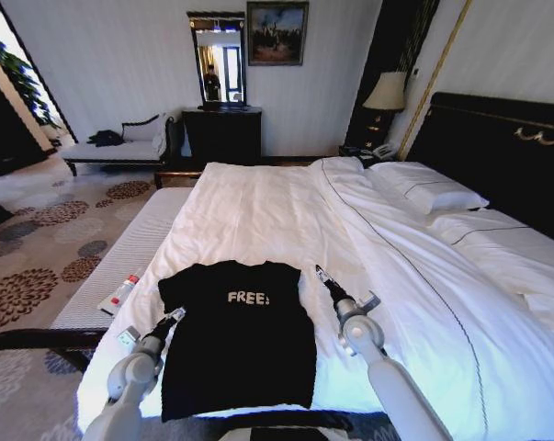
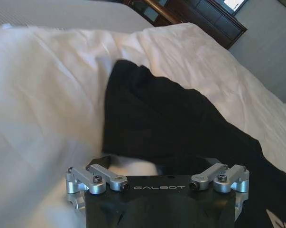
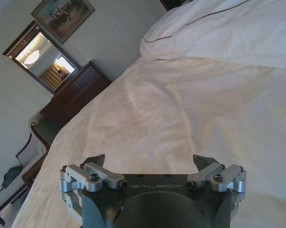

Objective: Fold the clothes on the bed.

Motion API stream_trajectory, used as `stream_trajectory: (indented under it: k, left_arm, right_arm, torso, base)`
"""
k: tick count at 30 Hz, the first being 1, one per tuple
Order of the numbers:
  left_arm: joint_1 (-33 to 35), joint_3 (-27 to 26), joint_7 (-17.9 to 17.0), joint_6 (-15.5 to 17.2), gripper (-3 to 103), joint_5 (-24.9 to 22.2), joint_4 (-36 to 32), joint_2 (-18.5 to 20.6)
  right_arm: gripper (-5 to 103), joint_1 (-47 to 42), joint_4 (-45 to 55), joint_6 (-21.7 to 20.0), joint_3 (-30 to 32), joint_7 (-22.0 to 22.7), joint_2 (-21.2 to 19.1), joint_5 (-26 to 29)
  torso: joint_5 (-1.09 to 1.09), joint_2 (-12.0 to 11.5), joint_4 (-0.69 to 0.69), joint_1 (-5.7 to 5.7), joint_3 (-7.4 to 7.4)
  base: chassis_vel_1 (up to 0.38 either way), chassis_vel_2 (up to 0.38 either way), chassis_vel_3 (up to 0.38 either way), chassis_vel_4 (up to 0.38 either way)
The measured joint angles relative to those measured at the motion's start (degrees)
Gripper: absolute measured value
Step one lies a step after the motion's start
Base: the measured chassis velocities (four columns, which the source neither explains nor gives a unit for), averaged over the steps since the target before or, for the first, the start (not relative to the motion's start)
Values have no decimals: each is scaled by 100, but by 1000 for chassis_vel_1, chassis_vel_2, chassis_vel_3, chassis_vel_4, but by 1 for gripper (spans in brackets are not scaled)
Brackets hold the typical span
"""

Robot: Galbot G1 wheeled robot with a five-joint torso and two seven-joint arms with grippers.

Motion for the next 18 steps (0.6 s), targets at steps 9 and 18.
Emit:
stream_trajectory:
  k: [9, 18]
  left_arm:
    - [-293, 65, 70, -190, 100, -179, 357, -136]
    - [-428, -69, 170, -353, 90, -381, 371, -133]
  right_arm:
    - [100, -79, 47, -14, 29, 22, -89, -19]
    - [100, -110, 65, -16, -13, 26, -77, -80]
  torso:
    - [0, 0, 2, 0, 0]
    - [-1, 0, 1, -1, 0]
  base:
    - [0, 0, 0, 0]
    - [0, 0, 0, 0]
